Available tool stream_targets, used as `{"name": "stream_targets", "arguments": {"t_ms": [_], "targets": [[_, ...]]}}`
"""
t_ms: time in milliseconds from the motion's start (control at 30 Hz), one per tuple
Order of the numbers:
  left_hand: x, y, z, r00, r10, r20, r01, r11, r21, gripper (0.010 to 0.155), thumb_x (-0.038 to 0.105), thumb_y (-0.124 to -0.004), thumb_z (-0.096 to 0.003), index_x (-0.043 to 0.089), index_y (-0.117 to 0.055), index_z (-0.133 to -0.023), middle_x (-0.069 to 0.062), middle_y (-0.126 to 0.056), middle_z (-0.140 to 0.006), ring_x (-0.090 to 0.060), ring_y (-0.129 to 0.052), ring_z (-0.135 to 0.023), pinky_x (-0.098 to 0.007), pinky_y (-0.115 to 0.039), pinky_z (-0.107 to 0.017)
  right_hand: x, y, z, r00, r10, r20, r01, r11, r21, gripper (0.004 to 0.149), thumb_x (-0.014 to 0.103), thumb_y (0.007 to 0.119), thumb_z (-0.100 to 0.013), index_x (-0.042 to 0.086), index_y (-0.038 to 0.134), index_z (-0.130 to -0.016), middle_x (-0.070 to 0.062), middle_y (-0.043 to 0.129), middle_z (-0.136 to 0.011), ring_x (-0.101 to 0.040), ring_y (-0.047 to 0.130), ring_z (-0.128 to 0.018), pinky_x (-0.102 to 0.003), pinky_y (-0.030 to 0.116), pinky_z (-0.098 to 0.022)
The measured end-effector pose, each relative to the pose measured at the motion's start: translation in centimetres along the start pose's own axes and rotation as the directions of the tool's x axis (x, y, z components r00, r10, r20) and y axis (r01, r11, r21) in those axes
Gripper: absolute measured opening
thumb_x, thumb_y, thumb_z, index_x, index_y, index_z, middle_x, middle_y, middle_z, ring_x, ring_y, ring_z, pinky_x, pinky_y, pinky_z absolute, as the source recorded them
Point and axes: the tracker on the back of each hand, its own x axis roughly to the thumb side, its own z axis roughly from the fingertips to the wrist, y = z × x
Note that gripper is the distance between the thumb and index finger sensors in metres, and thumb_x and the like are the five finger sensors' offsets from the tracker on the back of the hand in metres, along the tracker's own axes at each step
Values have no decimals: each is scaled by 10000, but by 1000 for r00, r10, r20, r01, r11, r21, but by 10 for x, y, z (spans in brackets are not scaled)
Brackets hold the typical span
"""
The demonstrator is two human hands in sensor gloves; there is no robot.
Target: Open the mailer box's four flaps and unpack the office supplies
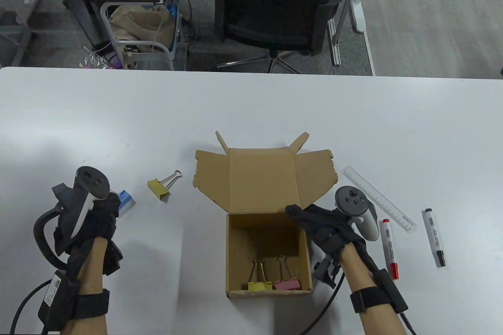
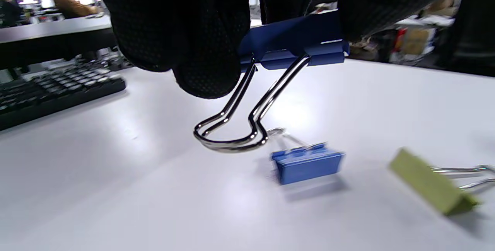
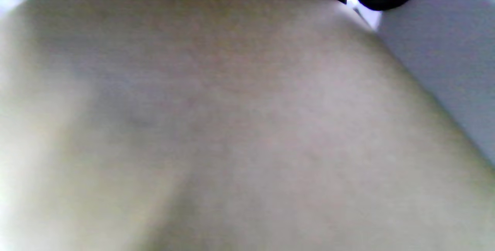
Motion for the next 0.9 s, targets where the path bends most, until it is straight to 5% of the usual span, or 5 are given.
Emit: {"name": "stream_targets", "arguments": {"t_ms": [467, 900], "targets": [[-10, -58, -44, 982, -74, -173, 44, 985, -168, 669, 577, -703, -533, 266, -541, -1104, -118, -801, -1033, -269, -976, -816, -441, -862, -625, 0, 0, 0, 1000, 0, 1, 0, 1000, 0, 623, 529, 625, -590, 107, 630, -1048, -265, 743, -1044, -534, 618, -961, -723, 527, -601], [1, -67, -41, 960, -182, -212, 126, 959, -254, 741, 572, -710, -538, 244, -437, -1143, -140, -719, -1101, -308, -939, -870, -457, -835, -658, 0, 0, 0, 1000, -1, 0, 1, 1000, -1, 625, 529, 627, -590, 104, 632, -1048, -264, 741, -1045, -533, 617, -962, -724, 526, -601]]}}
